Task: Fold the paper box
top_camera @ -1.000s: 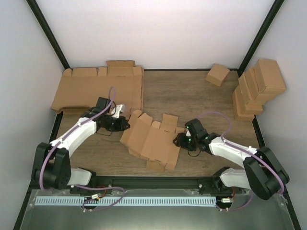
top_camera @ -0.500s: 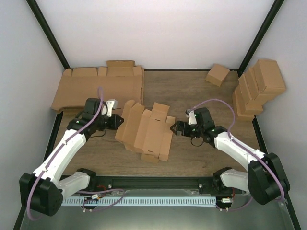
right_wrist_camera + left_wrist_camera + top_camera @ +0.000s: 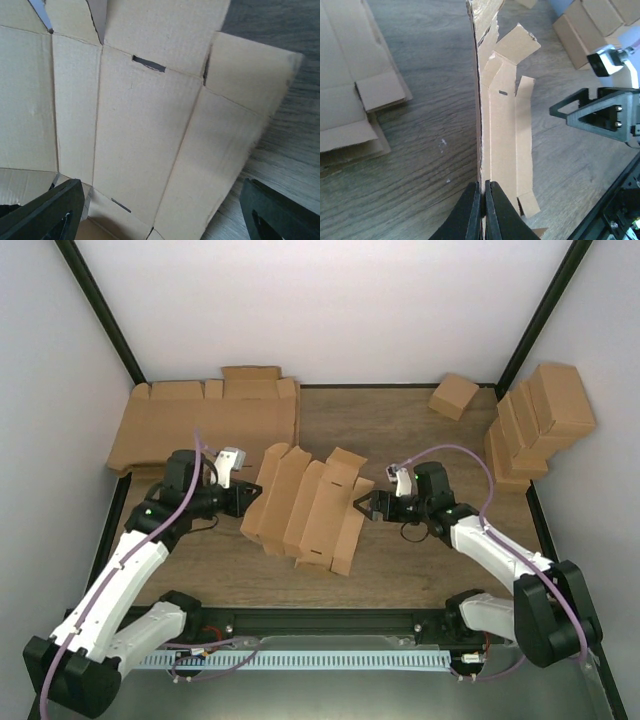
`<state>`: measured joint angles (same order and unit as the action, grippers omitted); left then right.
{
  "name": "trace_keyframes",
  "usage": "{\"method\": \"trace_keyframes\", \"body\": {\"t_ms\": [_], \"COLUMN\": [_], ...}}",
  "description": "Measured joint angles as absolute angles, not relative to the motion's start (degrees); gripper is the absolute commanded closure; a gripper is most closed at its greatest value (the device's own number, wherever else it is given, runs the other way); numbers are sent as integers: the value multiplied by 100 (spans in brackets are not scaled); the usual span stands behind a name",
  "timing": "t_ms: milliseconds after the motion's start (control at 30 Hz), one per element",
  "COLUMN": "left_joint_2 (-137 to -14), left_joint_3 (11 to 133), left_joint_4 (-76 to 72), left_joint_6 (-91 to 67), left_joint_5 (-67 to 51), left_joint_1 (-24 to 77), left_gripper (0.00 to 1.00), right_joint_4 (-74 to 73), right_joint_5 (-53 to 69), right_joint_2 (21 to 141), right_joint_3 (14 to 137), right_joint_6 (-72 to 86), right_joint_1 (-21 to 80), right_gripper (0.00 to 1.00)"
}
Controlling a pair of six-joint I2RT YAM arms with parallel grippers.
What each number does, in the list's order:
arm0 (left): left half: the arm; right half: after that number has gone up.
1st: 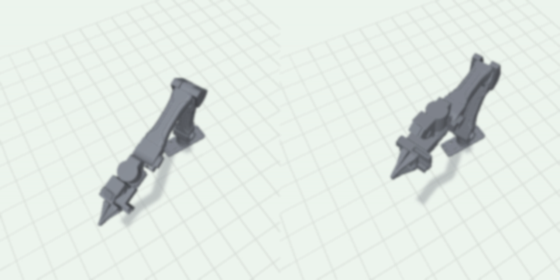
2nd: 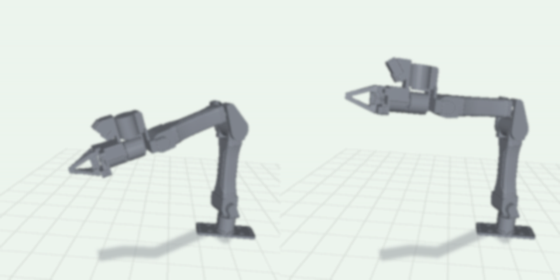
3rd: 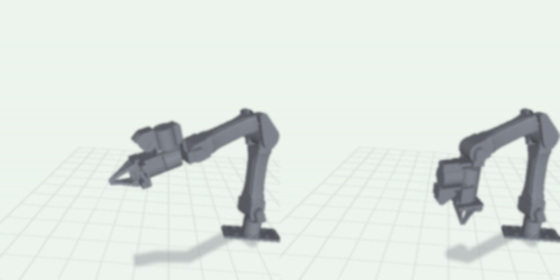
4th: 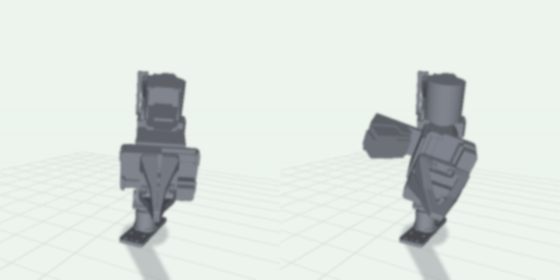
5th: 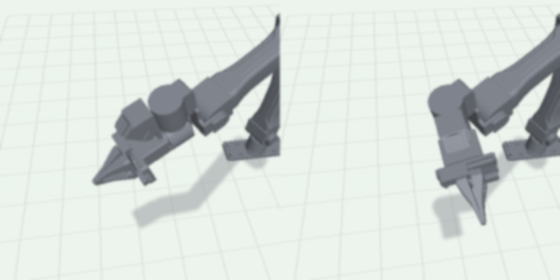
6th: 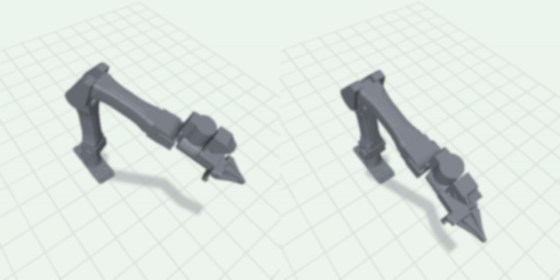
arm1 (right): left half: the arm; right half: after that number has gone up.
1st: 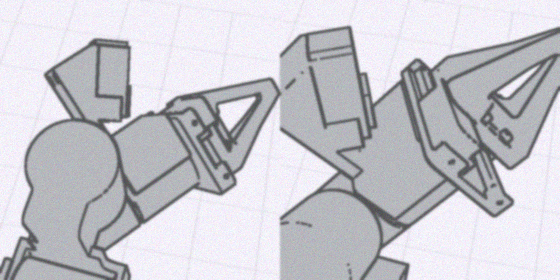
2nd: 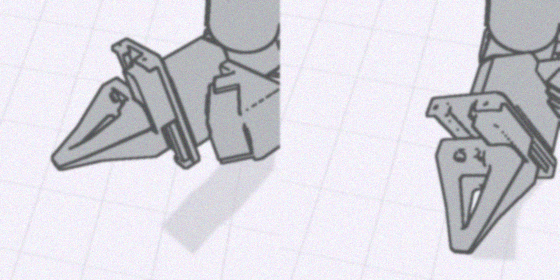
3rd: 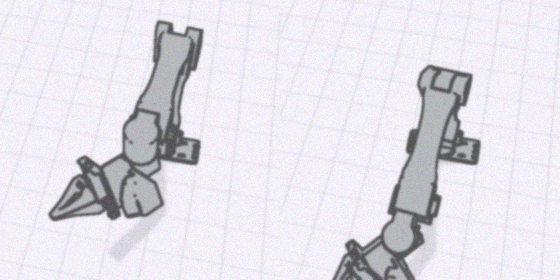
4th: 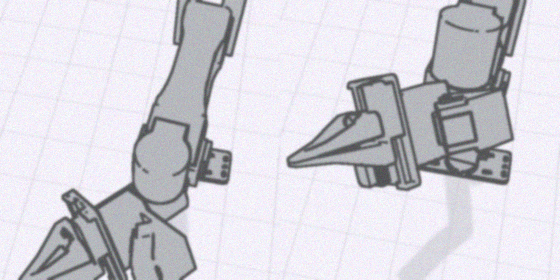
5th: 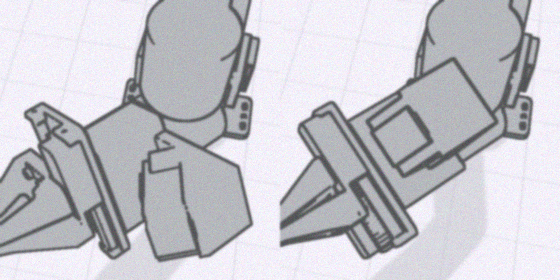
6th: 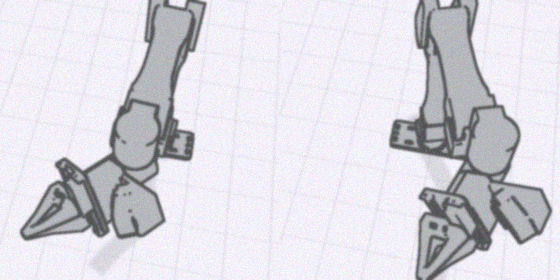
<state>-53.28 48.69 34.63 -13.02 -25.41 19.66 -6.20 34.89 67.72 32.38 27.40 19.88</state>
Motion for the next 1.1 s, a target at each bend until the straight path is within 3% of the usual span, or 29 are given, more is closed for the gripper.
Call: {"method": "trace_keyframes", "body": {"t_ms": [1100], "left_joint_2": [-4919], "left_joint_3": [4869], "left_joint_4": [3041], "left_joint_6": [-1057], "left_joint_5": [-2418], "left_joint_1": [2821], "left_gripper": [96], "right_joint_4": [-486], "right_joint_5": [2327], "right_joint_2": [6313], "right_joint_3": [4434], "right_joint_6": [2401], "right_joint_1": [1973], "right_gripper": [0]}}
